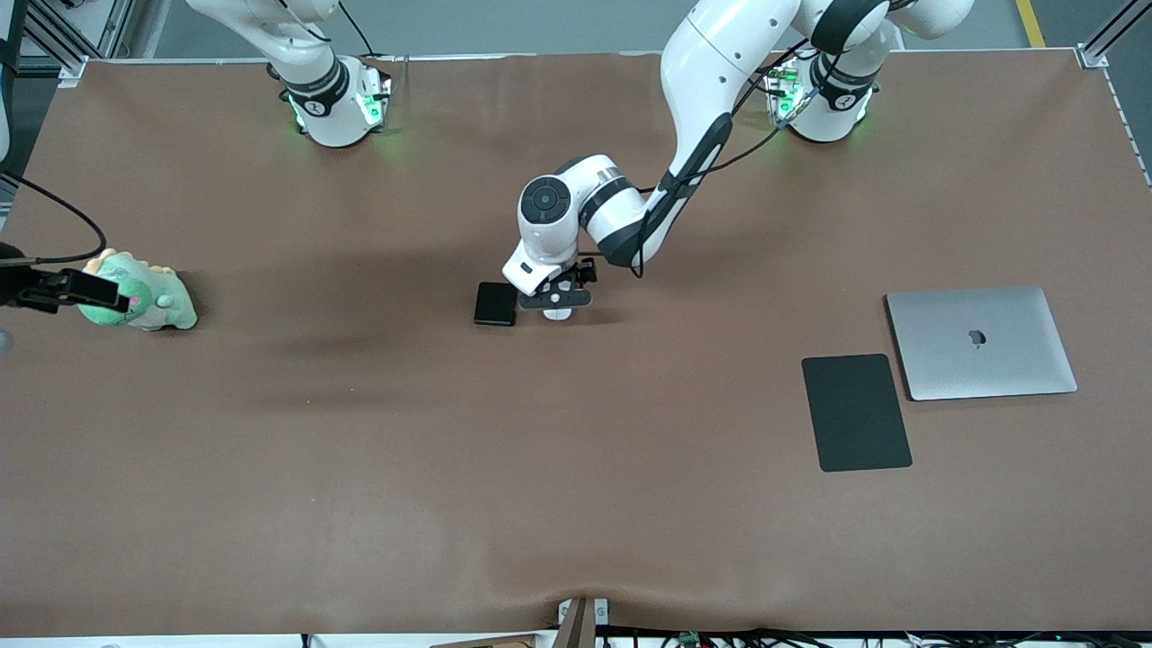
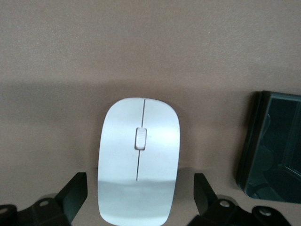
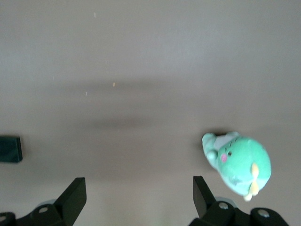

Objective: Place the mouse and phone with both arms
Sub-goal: 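Carry the mouse toward the black pad while the right gripper reaches the phone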

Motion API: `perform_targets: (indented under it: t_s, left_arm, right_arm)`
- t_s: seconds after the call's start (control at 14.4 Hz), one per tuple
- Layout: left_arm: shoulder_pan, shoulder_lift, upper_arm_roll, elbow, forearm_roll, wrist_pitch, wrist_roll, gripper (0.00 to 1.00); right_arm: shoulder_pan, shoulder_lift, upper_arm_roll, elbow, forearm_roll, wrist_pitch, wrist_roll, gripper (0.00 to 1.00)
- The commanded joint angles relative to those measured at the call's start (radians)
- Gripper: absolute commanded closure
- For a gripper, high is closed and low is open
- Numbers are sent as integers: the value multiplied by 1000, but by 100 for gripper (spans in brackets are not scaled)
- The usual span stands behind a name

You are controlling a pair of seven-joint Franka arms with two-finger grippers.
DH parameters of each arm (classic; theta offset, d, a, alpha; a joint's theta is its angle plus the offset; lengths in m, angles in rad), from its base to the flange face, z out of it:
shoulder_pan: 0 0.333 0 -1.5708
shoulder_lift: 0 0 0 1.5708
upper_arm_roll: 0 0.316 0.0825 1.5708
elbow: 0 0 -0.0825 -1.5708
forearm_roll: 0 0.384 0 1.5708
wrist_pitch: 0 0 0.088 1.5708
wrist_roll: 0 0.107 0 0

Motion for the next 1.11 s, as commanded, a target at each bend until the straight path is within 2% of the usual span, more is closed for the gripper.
perform_targets:
  t_s: [0.0,0.07,0.14,0.21,0.28,0.49,0.69,0.9,1.04]
  left_arm:
    - [-7,12,12,15,25,16,-24,2]
    - [-4,9,12,17,25,16,-16,29]
    - [-3,7,12,15,25,16,-13,65]
    - [2,3,12,17,25,14,-8,94]
    - [6,-2,12,17,27,11,-2,100]
    - [37,-37,10,17,25,-13,4,100]
    - [65,-92,10,17,25,-44,4,100]
    - [123,-163,9,15,25,-111,25,100]
    - [189,-198,7,14,21,-176,86,100]
  right_arm:
    - [5,29,1,9,-9,-58,-14,0]
    - [8,36,3,9,-6,-71,-14,0]
    - [30,37,3,4,-5,-72,0,0]
    - [56,37,3,-11,-3,-57,12,0]
    - [76,37,3,-28,6,-40,65,0]
    - [189,37,3,-54,12,1,274,0]
    - [255,37,4,-89,17,6,322,0]
    - [295,33,4,-160,112,58,375,0]
    - [359,33,3,-188,118,98,403,0]
